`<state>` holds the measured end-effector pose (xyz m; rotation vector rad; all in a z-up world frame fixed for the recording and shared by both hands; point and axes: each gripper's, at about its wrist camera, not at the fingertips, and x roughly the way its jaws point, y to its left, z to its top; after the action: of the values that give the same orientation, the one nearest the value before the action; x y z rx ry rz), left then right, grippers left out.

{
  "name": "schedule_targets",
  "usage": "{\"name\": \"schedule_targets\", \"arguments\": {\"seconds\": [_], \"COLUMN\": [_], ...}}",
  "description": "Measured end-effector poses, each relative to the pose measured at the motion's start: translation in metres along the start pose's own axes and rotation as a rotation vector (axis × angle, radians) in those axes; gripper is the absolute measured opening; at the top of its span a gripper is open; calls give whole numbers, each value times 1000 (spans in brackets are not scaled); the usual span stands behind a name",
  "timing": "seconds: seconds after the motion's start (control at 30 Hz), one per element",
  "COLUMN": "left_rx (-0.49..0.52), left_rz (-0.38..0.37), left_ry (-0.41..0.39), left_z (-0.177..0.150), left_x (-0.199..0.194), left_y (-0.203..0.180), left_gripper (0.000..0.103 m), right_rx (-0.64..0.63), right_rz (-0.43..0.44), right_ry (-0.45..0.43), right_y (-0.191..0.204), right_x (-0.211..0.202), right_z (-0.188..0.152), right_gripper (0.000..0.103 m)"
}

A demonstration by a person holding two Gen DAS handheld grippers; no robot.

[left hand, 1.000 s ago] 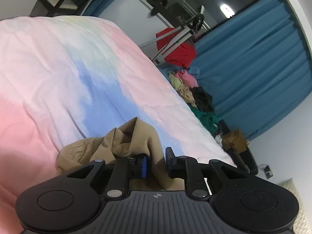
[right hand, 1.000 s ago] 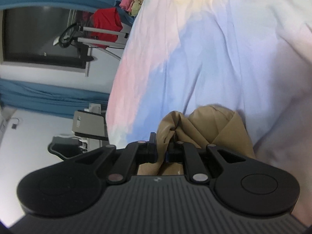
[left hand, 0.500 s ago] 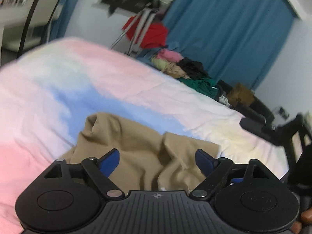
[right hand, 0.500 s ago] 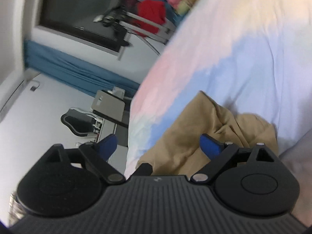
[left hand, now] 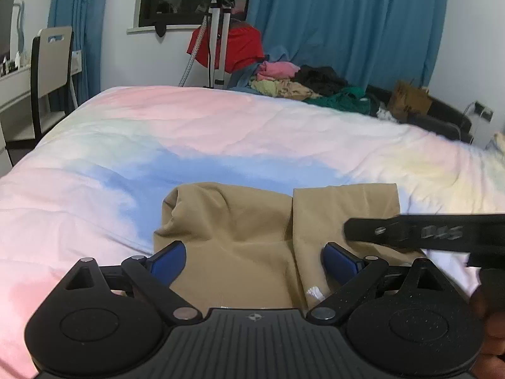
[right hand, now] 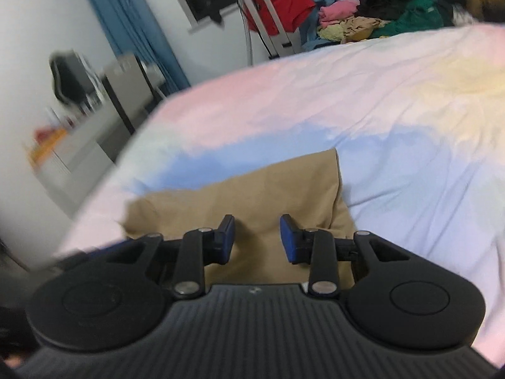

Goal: Fold clothes

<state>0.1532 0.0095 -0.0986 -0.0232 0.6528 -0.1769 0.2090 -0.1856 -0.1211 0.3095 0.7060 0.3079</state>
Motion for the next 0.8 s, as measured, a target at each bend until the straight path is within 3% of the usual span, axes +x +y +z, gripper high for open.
{"name": "schedule_targets", "arguments": {"seconds": [0.27, 0.5, 0.8], "left_rx": [39, 77, 33], "left_rz": [17, 14, 42], "left_ry": [-14, -69, -51], "left_z": [-2, -12, -30], "left_x": [2, -31, -72], "left_y": [-4, -9, -7], "left_gripper": [95, 94, 94], "right_rx": [-1, 0, -43], "right_rz": [-12, -25, -61], "right_ry": [13, -24, -46], "right_y": [-7, -1, 9], "right_x": [4, -37, -80], "right_z": [-6, -21, -45], "right_gripper": [33, 35, 35]}}
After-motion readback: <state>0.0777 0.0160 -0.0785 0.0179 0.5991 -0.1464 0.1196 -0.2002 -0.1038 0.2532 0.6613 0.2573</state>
